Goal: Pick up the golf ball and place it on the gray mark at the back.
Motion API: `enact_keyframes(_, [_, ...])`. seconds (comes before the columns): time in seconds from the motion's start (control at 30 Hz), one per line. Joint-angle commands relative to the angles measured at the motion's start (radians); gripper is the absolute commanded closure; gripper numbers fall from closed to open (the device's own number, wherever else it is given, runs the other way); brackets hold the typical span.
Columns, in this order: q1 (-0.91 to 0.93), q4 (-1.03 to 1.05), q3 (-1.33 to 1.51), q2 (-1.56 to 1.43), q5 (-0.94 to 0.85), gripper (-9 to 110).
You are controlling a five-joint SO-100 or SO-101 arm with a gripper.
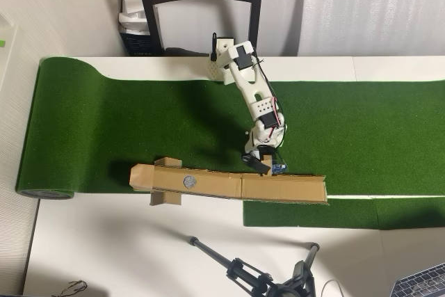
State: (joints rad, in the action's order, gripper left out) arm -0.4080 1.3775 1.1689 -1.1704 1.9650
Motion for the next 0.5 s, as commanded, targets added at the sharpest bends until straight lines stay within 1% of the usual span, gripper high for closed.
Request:
enact_keyframes(0.0, [0.023,0.192,-0.334,-0.087,-0.012,81])
enact_keyframes(0.1, [0.091,0.279,-0.405,-0.091,-0.071,81])
enact_keyframes(0.23, [0.209,0.264,-0.451,-0.091,-0.238,81])
enact_keyframes(0.47, [0.345,0.253,-0.548,-0.072,-0.457,81])
